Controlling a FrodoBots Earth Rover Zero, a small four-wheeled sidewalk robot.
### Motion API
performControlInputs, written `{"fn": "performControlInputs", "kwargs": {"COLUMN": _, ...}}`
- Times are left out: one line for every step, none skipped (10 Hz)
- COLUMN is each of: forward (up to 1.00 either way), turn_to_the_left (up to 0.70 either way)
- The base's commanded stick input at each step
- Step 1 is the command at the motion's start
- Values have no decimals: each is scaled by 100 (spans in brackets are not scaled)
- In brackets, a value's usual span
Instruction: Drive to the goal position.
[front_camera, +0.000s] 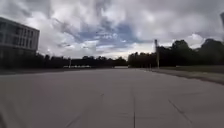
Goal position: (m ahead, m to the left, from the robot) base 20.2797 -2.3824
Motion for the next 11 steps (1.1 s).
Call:
{"fn": "performControlInputs", "kwargs": {"forward": 100, "turn_to_the_left": -40}}
{"fn": "performControlInputs", "kwargs": {"forward": 100, "turn_to_the_left": -13}}
{"fn": "performControlInputs", "kwargs": {"forward": 100, "turn_to_the_left": 9}}
{"fn": "performControlInputs", "kwargs": {"forward": 100, "turn_to_the_left": 3}}
{"fn": "performControlInputs", "kwargs": {"forward": 100, "turn_to_the_left": 6}}
{"fn": "performControlInputs", "kwargs": {"forward": 100, "turn_to_the_left": 5}}
{"fn": "performControlInputs", "kwargs": {"forward": 100, "turn_to_the_left": -37}}
{"fn": "performControlInputs", "kwargs": {"forward": 100, "turn_to_the_left": -40}}
{"fn": "performControlInputs", "kwargs": {"forward": 100, "turn_to_the_left": -1}}
{"fn": "performControlInputs", "kwargs": {"forward": 100, "turn_to_the_left": 8}}
{"fn": "performControlInputs", "kwargs": {"forward": 100, "turn_to_the_left": 3}}
